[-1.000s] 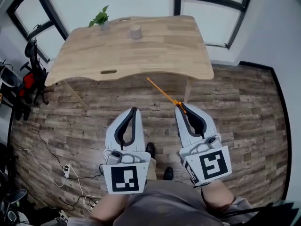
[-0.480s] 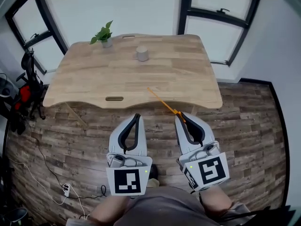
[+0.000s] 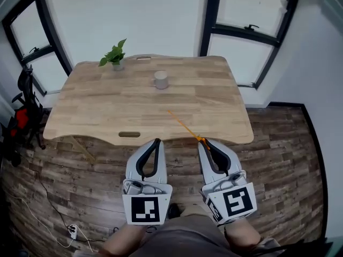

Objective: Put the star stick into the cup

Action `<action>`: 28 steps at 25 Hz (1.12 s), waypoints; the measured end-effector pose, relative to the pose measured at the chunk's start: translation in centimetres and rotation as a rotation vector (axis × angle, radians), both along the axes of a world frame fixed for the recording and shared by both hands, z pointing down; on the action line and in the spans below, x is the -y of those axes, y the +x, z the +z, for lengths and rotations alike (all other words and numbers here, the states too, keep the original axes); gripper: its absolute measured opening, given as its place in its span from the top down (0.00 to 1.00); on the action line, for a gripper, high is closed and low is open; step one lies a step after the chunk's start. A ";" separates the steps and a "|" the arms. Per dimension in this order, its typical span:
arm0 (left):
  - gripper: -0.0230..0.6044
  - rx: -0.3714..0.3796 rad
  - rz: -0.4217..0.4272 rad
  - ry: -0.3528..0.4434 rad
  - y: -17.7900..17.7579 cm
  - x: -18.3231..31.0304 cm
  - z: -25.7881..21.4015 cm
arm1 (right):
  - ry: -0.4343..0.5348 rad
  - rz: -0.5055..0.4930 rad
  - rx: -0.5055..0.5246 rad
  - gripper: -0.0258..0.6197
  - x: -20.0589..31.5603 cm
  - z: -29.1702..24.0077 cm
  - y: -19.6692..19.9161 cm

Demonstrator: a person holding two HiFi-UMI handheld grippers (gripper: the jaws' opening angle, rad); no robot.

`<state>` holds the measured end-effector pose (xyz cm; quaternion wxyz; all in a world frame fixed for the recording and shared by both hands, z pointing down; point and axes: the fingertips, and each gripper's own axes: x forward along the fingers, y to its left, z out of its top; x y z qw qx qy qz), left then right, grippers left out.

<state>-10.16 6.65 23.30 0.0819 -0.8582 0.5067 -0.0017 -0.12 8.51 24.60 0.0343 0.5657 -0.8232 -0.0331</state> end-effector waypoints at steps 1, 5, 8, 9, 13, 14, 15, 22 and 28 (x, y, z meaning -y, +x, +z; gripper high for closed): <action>0.96 0.001 0.005 0.000 0.2 0.4 0.1 | -0.002 0.002 -0.001 0.89 0.5 0.1 0.1; 0.96 0.009 0.015 -0.005 0.6 2.0 0.5 | 0.003 0.012 0.004 0.89 2.0 0.2 0.6; 0.96 0.011 0.010 -0.016 0.7 3.5 1.0 | 0.003 0.019 0.009 0.89 3.4 0.5 1.0; 0.96 0.015 0.008 -0.018 0.9 4.0 1.1 | 0.000 0.020 0.011 0.89 3.9 0.7 1.2; 0.96 0.015 -0.001 -0.030 1.9 6.5 1.6 | -0.008 0.019 0.018 0.89 6.6 1.1 2.5; 0.96 0.017 -0.004 -0.036 2.1 7.1 1.8 | -0.009 0.017 0.022 0.89 7.3 1.2 2.8; 0.96 0.021 -0.008 -0.043 2.4 7.9 2.0 | -0.009 0.014 0.025 0.89 8.2 1.2 3.1; 0.96 0.065 -0.033 -0.082 4.4 14.7 3.7 | -0.036 -0.027 0.043 0.89 15.1 2.4 4.8; 0.96 0.090 -0.076 -0.094 5.8 20.1 3.7 | -0.059 -0.081 0.069 0.89 20.8 3.0 5.8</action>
